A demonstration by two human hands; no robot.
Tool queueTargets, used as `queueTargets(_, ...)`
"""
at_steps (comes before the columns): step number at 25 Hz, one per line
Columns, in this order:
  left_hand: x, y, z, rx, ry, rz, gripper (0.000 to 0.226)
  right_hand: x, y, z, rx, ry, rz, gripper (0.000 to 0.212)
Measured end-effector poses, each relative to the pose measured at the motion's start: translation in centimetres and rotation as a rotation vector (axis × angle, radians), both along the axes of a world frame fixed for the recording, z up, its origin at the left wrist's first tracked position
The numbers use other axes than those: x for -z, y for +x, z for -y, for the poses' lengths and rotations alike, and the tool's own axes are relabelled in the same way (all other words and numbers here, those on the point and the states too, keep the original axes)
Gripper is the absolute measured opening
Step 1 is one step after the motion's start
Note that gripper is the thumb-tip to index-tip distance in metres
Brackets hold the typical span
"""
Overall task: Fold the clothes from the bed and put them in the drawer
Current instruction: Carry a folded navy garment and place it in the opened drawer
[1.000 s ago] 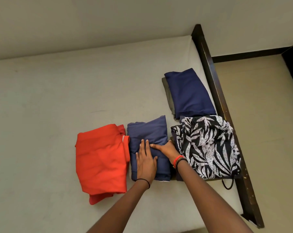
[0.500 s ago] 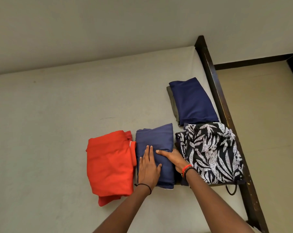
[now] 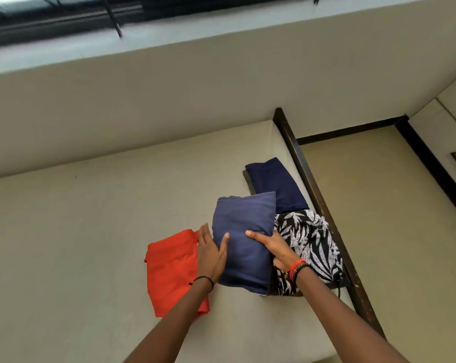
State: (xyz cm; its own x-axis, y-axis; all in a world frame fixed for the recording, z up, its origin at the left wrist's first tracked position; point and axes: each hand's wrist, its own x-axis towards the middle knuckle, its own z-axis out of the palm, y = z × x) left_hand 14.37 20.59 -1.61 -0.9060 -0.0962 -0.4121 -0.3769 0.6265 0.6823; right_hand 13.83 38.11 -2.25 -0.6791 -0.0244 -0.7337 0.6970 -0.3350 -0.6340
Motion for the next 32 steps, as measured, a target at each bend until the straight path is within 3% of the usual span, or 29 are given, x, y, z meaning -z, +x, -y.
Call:
queueTargets(5, -6.7, -2.1, -0.4, -0.065, 0.406, 0.249, 0.097, -7.0, 1.0, -3.0, 0.029, -0.029, -0.03, 0.054)
queueTargets(9, -11.3, -2.1, -1.9, 0.066, 0.539, 0.34, 0.104, -12.4, 2.2, -5.0, 0.03, -0.038, -0.074, 0.051)
queueTargets(15, -15.7, -0.5, -4.1, 0.23, 0.724, 0.557, 0.081, -18.0, 5.5, -7.7, 0.081, -0.015, -0.107, 0.056)
queueTargets(20, -18.8, 2.0, -5.0, 0.38, 0.833, 0.736, 0.056, -20.9, 9.7, -8.5, 0.196, -0.002, -0.14, 0.048)
queueTargets(23, -20.3, 2.9, -6.2, 0.439, 0.843, 0.769, 0.064, -21.9, 12.0, -9.0, 0.277, 0.025, -0.127, 0.059)
queueTargets(28, -21.6, 4.2, -9.2, 0.502, 0.677, 0.681, 0.078, -22.1, 15.7, -10.6, 0.399, 0.057, -0.11, 0.063)
queueTargets(32, -22.5, 5.9, -12.4, 0.557, 0.591, 0.658, 0.056, -22.2, 18.4, -12.9, 0.463, 0.044, -0.112, 0.065)
